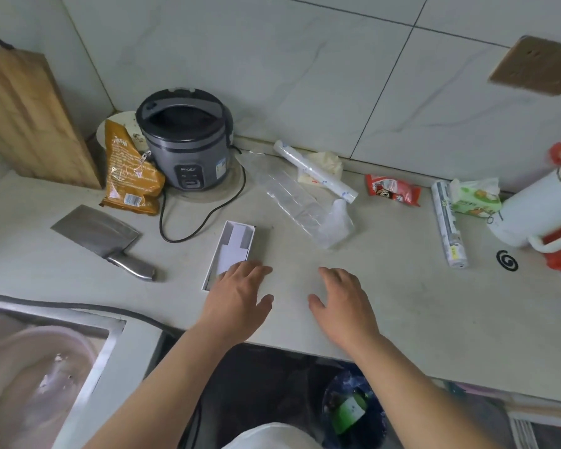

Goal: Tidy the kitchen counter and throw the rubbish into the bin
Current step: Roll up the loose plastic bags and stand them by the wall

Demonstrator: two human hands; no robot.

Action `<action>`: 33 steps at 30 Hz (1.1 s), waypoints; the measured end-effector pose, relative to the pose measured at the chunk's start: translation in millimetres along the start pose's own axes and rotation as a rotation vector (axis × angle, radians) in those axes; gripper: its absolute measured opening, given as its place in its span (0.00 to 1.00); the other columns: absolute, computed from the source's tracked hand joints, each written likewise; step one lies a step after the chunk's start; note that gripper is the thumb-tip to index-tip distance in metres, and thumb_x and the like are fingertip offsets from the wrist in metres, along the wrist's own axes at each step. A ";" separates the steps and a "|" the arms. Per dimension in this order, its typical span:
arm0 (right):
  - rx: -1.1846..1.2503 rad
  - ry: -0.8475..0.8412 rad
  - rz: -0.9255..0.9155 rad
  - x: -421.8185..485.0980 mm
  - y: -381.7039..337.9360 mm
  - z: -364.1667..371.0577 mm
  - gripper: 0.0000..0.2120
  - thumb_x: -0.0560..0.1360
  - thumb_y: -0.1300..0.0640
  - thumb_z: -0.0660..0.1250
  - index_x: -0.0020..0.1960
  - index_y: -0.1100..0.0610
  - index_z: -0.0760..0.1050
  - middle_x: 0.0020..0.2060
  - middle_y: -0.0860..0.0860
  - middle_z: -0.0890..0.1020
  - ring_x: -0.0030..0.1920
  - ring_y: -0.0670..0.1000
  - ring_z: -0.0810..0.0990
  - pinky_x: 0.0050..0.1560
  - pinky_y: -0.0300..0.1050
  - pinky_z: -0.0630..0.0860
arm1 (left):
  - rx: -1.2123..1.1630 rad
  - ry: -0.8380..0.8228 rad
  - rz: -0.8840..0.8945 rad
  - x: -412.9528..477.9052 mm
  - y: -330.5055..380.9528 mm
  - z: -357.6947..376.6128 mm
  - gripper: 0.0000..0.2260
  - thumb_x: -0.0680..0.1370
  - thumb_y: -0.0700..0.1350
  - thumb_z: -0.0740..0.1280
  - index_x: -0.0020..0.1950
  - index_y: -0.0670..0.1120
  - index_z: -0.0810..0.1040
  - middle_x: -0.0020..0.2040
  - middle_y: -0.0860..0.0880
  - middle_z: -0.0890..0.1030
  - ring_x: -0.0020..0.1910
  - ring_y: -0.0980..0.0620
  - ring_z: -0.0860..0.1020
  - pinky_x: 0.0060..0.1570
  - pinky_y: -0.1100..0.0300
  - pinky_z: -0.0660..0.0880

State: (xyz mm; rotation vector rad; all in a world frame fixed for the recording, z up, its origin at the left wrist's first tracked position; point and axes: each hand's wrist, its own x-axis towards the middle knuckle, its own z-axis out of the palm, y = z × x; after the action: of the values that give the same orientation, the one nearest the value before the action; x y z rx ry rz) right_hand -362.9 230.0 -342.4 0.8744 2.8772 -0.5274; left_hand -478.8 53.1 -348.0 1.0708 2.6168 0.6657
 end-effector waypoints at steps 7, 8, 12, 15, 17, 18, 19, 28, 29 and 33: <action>0.104 0.026 0.014 74.5 60.6 -20.3 0.22 0.76 0.51 0.66 0.68 0.56 0.70 0.61 0.55 0.76 0.63 0.58 0.72 0.57 0.52 0.74 | 0.050 -0.018 -0.062 62.6 43.4 22.5 0.24 0.79 0.52 0.69 0.75 0.51 0.72 0.74 0.52 0.72 0.72 0.48 0.70 0.70 0.53 0.67; 0.117 0.029 0.025 85.4 67.9 -25.0 0.22 0.76 0.52 0.66 0.68 0.56 0.70 0.61 0.55 0.76 0.63 0.59 0.72 0.57 0.52 0.73 | 0.052 -0.018 -0.069 70.5 48.4 24.0 0.24 0.79 0.52 0.69 0.75 0.52 0.72 0.74 0.52 0.71 0.72 0.49 0.70 0.70 0.53 0.67; 0.148 0.025 0.044 125.0 86.7 -38.4 0.21 0.76 0.53 0.67 0.66 0.58 0.71 0.61 0.57 0.76 0.62 0.60 0.72 0.57 0.52 0.73 | 0.057 -0.008 -0.105 95.1 55.5 27.2 0.24 0.78 0.52 0.70 0.74 0.51 0.73 0.74 0.52 0.72 0.72 0.48 0.71 0.68 0.51 0.70; 0.141 0.005 0.057 151.9 90.3 -41.9 0.20 0.76 0.52 0.66 0.66 0.56 0.71 0.60 0.56 0.76 0.61 0.59 0.72 0.56 0.51 0.73 | 0.057 -0.008 -0.123 112.0 54.7 28.4 0.24 0.78 0.52 0.71 0.74 0.51 0.74 0.74 0.51 0.73 0.72 0.48 0.71 0.68 0.51 0.70; 0.129 -0.003 0.058 167.0 89.3 -42.7 0.22 0.77 0.51 0.65 0.69 0.56 0.69 0.61 0.56 0.75 0.62 0.59 0.71 0.57 0.52 0.73 | 0.040 -0.009 -0.120 122.9 53.7 28.6 0.24 0.77 0.52 0.71 0.73 0.50 0.74 0.74 0.51 0.73 0.72 0.47 0.71 0.68 0.51 0.70; 0.124 -0.003 0.055 173.6 88.3 -43.2 0.24 0.77 0.51 0.65 0.71 0.56 0.68 0.62 0.57 0.75 0.62 0.60 0.71 0.58 0.52 0.73 | 0.033 -0.013 -0.112 128.6 52.9 28.6 0.24 0.77 0.51 0.71 0.73 0.50 0.74 0.74 0.50 0.73 0.72 0.47 0.71 0.68 0.51 0.70; 0.119 -0.002 0.054 179.6 87.0 -43.6 0.25 0.77 0.51 0.64 0.73 0.56 0.66 0.62 0.57 0.75 0.63 0.60 0.71 0.58 0.52 0.73 | 0.030 -0.020 -0.101 134.5 51.9 28.4 0.24 0.77 0.51 0.71 0.73 0.49 0.74 0.74 0.49 0.73 0.72 0.46 0.71 0.69 0.51 0.69; 0.001 -0.021 0.025 241.4 70.6 -43.7 0.18 0.77 0.55 0.65 0.64 0.59 0.70 0.60 0.58 0.75 0.61 0.62 0.72 0.55 0.54 0.75 | -0.022 -0.016 -0.082 185.0 40.4 30.4 0.25 0.78 0.50 0.71 0.74 0.47 0.73 0.74 0.47 0.73 0.74 0.45 0.69 0.70 0.48 0.67; -0.011 -0.018 0.014 249.1 68.4 -43.7 0.17 0.77 0.55 0.65 0.63 0.60 0.70 0.59 0.58 0.75 0.61 0.62 0.72 0.54 0.55 0.75 | -0.025 -0.019 -0.090 188.6 38.4 31.3 0.25 0.78 0.50 0.70 0.74 0.47 0.73 0.74 0.48 0.73 0.74 0.46 0.68 0.70 0.48 0.67; -0.094 0.010 -0.044 282.8 59.9 -42.2 0.18 0.77 0.57 0.65 0.64 0.60 0.70 0.59 0.59 0.75 0.59 0.62 0.73 0.53 0.55 0.74 | -0.035 -0.030 -0.102 201.3 28.4 34.1 0.25 0.79 0.51 0.70 0.75 0.48 0.72 0.74 0.48 0.72 0.74 0.46 0.68 0.70 0.48 0.67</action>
State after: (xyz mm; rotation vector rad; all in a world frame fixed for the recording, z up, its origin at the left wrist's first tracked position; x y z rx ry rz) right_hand -564.4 439.4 -372.4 0.8041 2.9089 -0.3885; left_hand -590.6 224.6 -372.7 0.9236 2.6035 0.6652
